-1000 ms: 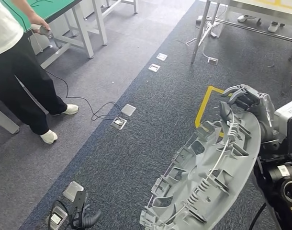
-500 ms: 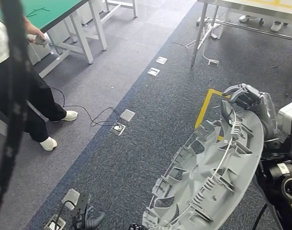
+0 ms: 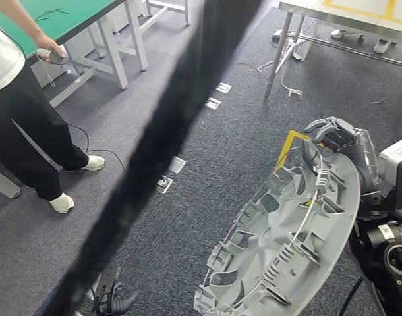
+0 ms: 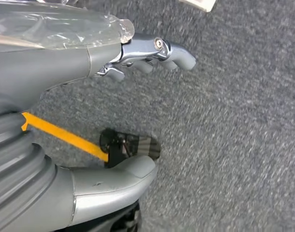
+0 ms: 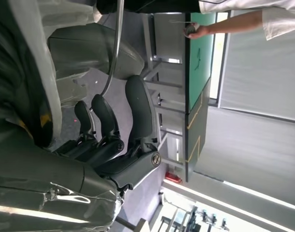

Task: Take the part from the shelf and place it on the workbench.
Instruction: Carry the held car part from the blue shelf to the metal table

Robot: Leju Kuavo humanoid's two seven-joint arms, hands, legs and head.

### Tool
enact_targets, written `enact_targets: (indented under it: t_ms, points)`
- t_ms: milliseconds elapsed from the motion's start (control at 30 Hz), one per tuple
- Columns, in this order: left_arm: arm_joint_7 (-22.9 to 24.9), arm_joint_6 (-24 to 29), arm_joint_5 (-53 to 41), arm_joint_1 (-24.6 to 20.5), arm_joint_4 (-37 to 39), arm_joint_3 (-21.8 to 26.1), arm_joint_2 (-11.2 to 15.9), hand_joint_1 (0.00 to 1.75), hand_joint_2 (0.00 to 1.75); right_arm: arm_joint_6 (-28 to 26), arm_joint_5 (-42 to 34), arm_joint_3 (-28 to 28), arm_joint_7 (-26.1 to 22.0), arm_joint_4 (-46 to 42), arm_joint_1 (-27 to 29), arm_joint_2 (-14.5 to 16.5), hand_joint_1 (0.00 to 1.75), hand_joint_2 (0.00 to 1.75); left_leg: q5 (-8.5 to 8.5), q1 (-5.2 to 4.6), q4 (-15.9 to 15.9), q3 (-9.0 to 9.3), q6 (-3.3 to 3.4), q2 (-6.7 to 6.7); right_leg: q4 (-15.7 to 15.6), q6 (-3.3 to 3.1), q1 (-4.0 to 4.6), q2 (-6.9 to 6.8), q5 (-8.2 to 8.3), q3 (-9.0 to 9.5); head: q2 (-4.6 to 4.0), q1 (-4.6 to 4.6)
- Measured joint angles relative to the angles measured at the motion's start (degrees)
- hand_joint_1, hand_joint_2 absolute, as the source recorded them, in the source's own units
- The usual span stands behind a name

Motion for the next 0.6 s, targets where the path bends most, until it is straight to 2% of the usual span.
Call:
enact_targets:
  t_ms: [33,100,133,167,233,333,367,433,467,500,533,567,600]
  points:
    - [0.01,0.00,-0.03,0.07,0.00,0.00,-0.01,0.00,1.75,0.02,0.00,-0.02,0.01,0.03,0.09,0.00,1.75,1.75,-0.34,0.00,0.02,0.45,-0.07,-0.01,-1.34,-0.05,-0.01,0.00,1.51,-0.08,0.00,0.02]
    - [0.02,0.00,-0.09,0.15,0.00,0.00,-0.06,0.00,1.75,0.03,0.00,-0.07,0.00,0.08,0.12,0.00,1.75,1.75,-1.14,0.00,0.00,1.57,-0.33,-0.01,-8.98,-0.53,0.09,-0.17,7.17,2.14,0.00,0.09]
    - [0.02,0.00,-0.09,0.15,0.00,0.00,-0.09,0.00,1.75,0.04,-0.01,-0.09,-0.01,0.11,0.08,0.00,1.75,1.75,-1.50,-0.04,0.03,2.05,-0.54,0.02,-12.75,-0.78,0.31,-0.37,8.97,3.31,0.00,0.12]
    - [0.04,0.00,-0.09,0.10,0.00,0.00,-0.09,0.00,1.75,0.08,-0.02,-0.10,-0.01,0.15,0.02,0.00,1.75,1.75,-1.81,-0.08,0.10,2.25,-0.82,0.10,-15.55,-1.05,0.53,-0.53,9.90,4.30,0.00,0.22]
    - [0.09,0.00,-0.09,0.01,0.00,0.00,-0.08,0.00,1.75,0.16,-0.03,-0.08,-0.01,0.23,-0.04,0.00,1.75,1.75,-2.03,-0.22,0.44,2.41,-1.45,0.28,-17.47,-1.59,0.85,-0.58,9.69,5.09,0.00,0.20]
    - [0.14,0.00,-0.09,-0.02,0.00,0.00,-0.02,0.00,1.75,0.26,-0.04,-0.13,-0.02,0.25,-0.06,0.01,1.75,1.75,-3.03,-0.19,2.23,2.11,-2.34,0.47,-18.32,-2.45,0.54,-0.24,9.96,6.58,0.00,0.05]
    - [0.14,0.00,-0.09,-0.05,0.00,0.00,0.00,0.00,1.75,0.27,-0.04,-0.14,-0.03,0.25,-0.11,0.05,1.75,1.75,-4.08,-0.12,4.40,1.03,-2.61,0.49,-18.54,-2.62,0.45,-0.18,9.86,7.02,0.00,-0.04]
    - [0.14,0.00,-0.10,-0.03,0.00,0.00,0.00,0.00,1.75,0.28,-0.04,-0.10,-0.02,0.28,-0.16,0.16,1.75,1.75,-6.80,-0.05,11.76,-3.41,-3.06,0.47,-18.60,-2.96,0.46,-0.06,9.45,7.50,0.00,-0.19]
    - [0.14,0.00,-0.10,0.04,0.00,0.00,0.00,0.00,1.75,0.28,-0.04,-0.08,-0.01,0.31,-0.10,0.19,1.75,1.75,-7.73,-0.03,15.11,-5.85,-3.19,0.47,-18.60,-3.05,0.49,0.08,9.17,7.73,0.00,-0.24]
    - [0.15,0.00,-0.10,0.15,0.00,0.00,0.00,0.00,1.75,0.28,-0.05,-0.07,0.01,0.33,-0.02,0.19,1.75,1.75,-7.74,-0.03,16.88,-7.59,-3.24,0.47,-18.60,-3.08,0.51,0.27,8.84,8.02,0.00,-0.24]
    - [0.15,0.00,-0.09,0.27,0.00,-0.01,0.02,0.00,1.75,0.28,-0.07,-0.07,0.01,0.34,0.04,0.20,1.75,1.75,-6.55,-0.03,16.35,-8.18,-3.16,0.47,-18.59,-3.05,0.52,0.52,8.49,8.41,0.00,-0.26]
    - [0.15,0.00,-0.09,0.36,0.00,-0.01,0.07,0.00,1.75,0.28,-0.08,-0.07,0.00,0.34,0.06,0.21,1.75,1.75,-4.18,-0.03,13.47,-7.57,-2.98,0.43,-18.59,-2.95,0.52,0.81,8.09,8.91,0.00,-0.30]
    - [0.15,0.00,-0.08,0.43,0.00,-0.02,0.14,0.00,1.75,0.28,-0.10,-0.07,-0.01,0.34,0.06,0.21,1.75,1.75,-1.26,-0.03,9.29,-6.20,-2.75,0.28,-18.59,-2.84,0.52,1.06,7.67,9.45,0.00,-0.34]
